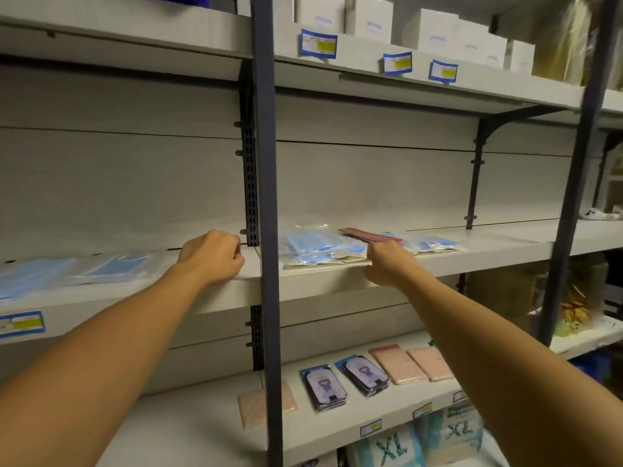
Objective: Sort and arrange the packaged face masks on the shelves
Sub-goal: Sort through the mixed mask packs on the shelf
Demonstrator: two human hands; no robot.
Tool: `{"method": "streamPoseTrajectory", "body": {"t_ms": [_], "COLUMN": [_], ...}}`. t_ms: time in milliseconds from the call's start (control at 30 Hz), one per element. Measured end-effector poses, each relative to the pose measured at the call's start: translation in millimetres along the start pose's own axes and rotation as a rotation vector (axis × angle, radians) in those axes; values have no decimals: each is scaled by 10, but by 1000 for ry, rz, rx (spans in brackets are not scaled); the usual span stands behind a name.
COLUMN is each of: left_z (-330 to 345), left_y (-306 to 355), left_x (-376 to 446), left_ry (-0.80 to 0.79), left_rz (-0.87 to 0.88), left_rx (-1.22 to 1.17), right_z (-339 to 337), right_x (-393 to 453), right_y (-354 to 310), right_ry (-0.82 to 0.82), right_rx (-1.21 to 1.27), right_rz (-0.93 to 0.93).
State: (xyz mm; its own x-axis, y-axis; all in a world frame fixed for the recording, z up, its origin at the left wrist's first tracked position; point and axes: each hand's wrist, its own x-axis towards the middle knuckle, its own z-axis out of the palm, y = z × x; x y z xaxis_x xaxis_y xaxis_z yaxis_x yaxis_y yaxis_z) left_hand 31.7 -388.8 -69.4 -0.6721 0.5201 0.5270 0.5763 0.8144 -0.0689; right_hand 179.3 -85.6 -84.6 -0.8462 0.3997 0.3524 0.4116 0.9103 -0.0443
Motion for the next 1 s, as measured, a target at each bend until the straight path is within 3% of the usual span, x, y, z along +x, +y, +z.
{"method": "streamPoseTrajectory", "body": {"t_ms": [533, 1000], "left_z": [-240, -73], "left_y": [840, 1674], "left_x": [-295, 46], "left_ry": [-65, -57], "left_rz": [-163, -2], "left_rx": [190, 152], "right_z": [-141, -15], "right_x": [158, 604], "right_y": [916, 1313], "right_ry": [13, -5], "right_rx": [55, 67], "right_rz": [-236, -258]}}
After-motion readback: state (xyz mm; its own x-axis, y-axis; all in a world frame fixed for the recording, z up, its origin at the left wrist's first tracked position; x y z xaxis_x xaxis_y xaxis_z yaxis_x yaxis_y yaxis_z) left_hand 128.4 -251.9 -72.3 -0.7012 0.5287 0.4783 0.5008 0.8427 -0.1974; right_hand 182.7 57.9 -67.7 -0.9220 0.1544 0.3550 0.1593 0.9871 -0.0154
